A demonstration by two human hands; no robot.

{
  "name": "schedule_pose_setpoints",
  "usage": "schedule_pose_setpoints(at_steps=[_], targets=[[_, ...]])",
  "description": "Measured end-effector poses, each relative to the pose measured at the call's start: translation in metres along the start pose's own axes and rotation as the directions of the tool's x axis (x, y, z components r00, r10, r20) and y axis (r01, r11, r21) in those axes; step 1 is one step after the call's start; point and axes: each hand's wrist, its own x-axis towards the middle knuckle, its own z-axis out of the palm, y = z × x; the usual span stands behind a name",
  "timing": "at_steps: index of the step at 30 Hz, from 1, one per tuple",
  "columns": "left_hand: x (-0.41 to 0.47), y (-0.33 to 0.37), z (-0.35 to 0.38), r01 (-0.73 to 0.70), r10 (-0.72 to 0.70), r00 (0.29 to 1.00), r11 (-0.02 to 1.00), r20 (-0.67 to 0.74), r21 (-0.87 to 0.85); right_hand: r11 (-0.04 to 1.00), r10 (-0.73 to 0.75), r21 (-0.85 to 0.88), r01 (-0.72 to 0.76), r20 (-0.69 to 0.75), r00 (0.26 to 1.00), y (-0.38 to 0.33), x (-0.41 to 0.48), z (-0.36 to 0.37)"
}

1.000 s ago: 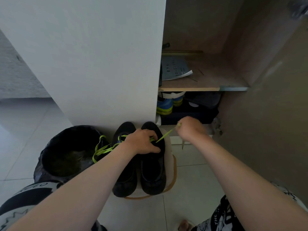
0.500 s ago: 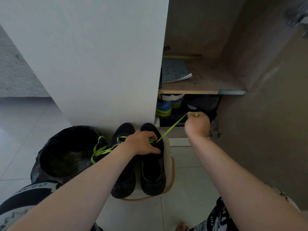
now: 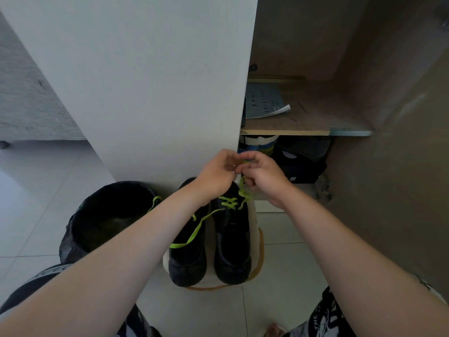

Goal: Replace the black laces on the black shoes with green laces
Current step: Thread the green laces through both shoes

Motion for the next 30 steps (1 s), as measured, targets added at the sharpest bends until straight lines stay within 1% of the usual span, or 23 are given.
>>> schedule_pose_setpoints(at_steps=[2, 3, 4, 5, 6, 7, 8, 9, 11, 12, 16, 17, 18, 19, 20, 21, 22, 23, 24, 25, 27, 29, 30], targets=[[-0.004, 0.007, -0.001, 0.058, -0.044, 0.996, 0.981, 0.079, -0.186, 0.992, -0.011, 0.126, 0.008, 0.021, 1.000, -0.006, 0.000, 0.000], [-0.007, 0.011, -0.003, 0.094, -0.073, 0.990, 0.979, 0.120, -0.180, 0.983, -0.023, 0.181, 0.017, 0.031, 0.999, -0.008, 0.001, -0.001], [-0.008, 0.015, -0.006, 0.105, -0.092, 0.984, 0.991, 0.149, -0.084, 0.974, -0.037, 0.223, 0.027, 0.041, 0.998, -0.011, 0.001, -0.003], [-0.007, 0.015, -0.009, 0.080, -0.090, 0.985, 0.994, 0.150, 0.074, 0.971, -0.054, 0.237, 0.042, 0.046, 0.997, -0.014, 0.000, -0.004], [-0.005, 0.015, -0.012, 0.041, -0.075, 0.987, 0.972, 0.139, 0.231, 0.977, -0.073, 0.205, 0.062, 0.045, 0.996, -0.016, 0.000, -0.007], [-0.004, 0.014, -0.015, 0.006, -0.053, 0.990, 0.940, 0.127, 0.341, 0.988, -0.101, 0.121, 0.095, 0.039, 0.994, -0.017, -0.001, -0.010], [-0.003, 0.014, -0.019, -0.009, -0.038, 0.993, 0.917, 0.108, 0.398, 0.991, -0.136, -0.009, 0.136, 0.037, 0.990, -0.017, -0.001, -0.014], [-0.003, 0.015, -0.024, -0.004, -0.041, 0.994, 0.911, 0.100, 0.412, 0.971, -0.171, -0.163, 0.176, 0.044, 0.984, -0.016, 0.000, -0.017], [-0.006, 0.021, -0.036, -0.008, -0.044, 0.992, 0.909, 0.115, 0.417, 0.880, -0.190, -0.431, 0.199, 0.065, 0.980, -0.011, 0.003, -0.025], [-0.007, 0.023, -0.043, -0.013, -0.053, 0.989, 0.900, 0.139, 0.436, 0.835, -0.173, -0.519, 0.185, 0.073, 0.982, -0.009, 0.003, -0.028], [-0.008, 0.021, -0.059, -0.021, -0.088, 0.975, 0.878, 0.204, 0.478, 0.644, -0.055, -0.759, 0.099, 0.082, 0.995, -0.002, 0.003, -0.033], [-0.009, 0.018, -0.057, -0.019, -0.092, 0.974, 0.875, 0.205, 0.484, 0.579, -0.048, -0.809, 0.103, 0.092, 0.995, -0.001, 0.002, -0.031], [-0.010, 0.015, -0.054, -0.021, -0.094, 0.973, 0.875, 0.212, 0.483, 0.543, -0.056, -0.830, 0.128, 0.116, 0.992, -0.001, 0.001, -0.027], [-0.011, 0.013, -0.048, -0.022, -0.096, 0.970, 0.881, 0.224, 0.472, 0.555, -0.063, -0.815, 0.165, 0.157, 0.986, 0.000, 0.000, -0.020], [-0.011, 0.011, -0.042, -0.023, -0.096, 0.967, 0.888, 0.235, 0.459, 0.647, -0.048, -0.738, 0.190, 0.209, 0.977, 0.000, -0.003, -0.013], [-0.011, 0.009, -0.036, -0.022, -0.092, 0.969, 0.893, 0.230, 0.450, 0.786, -0.026, -0.590, 0.186, 0.269, 0.963, -0.002, -0.006, -0.006], [-0.010, 0.009, -0.032, -0.016, -0.088, 0.974, 0.893, 0.209, 0.451, 0.886, -0.010, -0.434, 0.163, 0.333, 0.943, -0.004, -0.009, 0.001], [-0.009, 0.008, -0.029, -0.002, -0.087, 0.981, 0.888, 0.172, 0.460, 0.933, 0.011, -0.338, 0.122, 0.365, 0.931, -0.004, -0.011, 0.006], [-0.008, 0.009, -0.028, 0.016, -0.091, 0.987, 0.881, 0.135, 0.472, 0.943, 0.033, -0.318, 0.095, 0.375, 0.926, -0.007, -0.014, 0.009], [-0.008, 0.009, -0.027, 0.032, -0.098, 0.989, 0.873, 0.111, 0.486, 0.932, 0.063, -0.356, 0.070, 0.350, 0.935, -0.008, -0.013, 0.009], [-0.010, 0.005, -0.027, 0.062, -0.127, 0.987, 0.868, 0.100, 0.493, 0.867, 0.109, -0.496, 0.048, 0.282, 0.953, -0.008, -0.011, 0.005], [-0.012, -0.001, -0.025, 0.131, -0.211, 0.969, 0.877, 0.127, 0.462, 0.835, 0.154, -0.550, 0.004, 0.239, 0.959, -0.004, -0.009, 0.000], [-0.012, -0.005, -0.022, 0.178, -0.274, 0.951, 0.868, 0.147, 0.463, 0.820, 0.148, -0.573, 0.002, 0.216, 0.965, 0.000, -0.006, -0.002]])
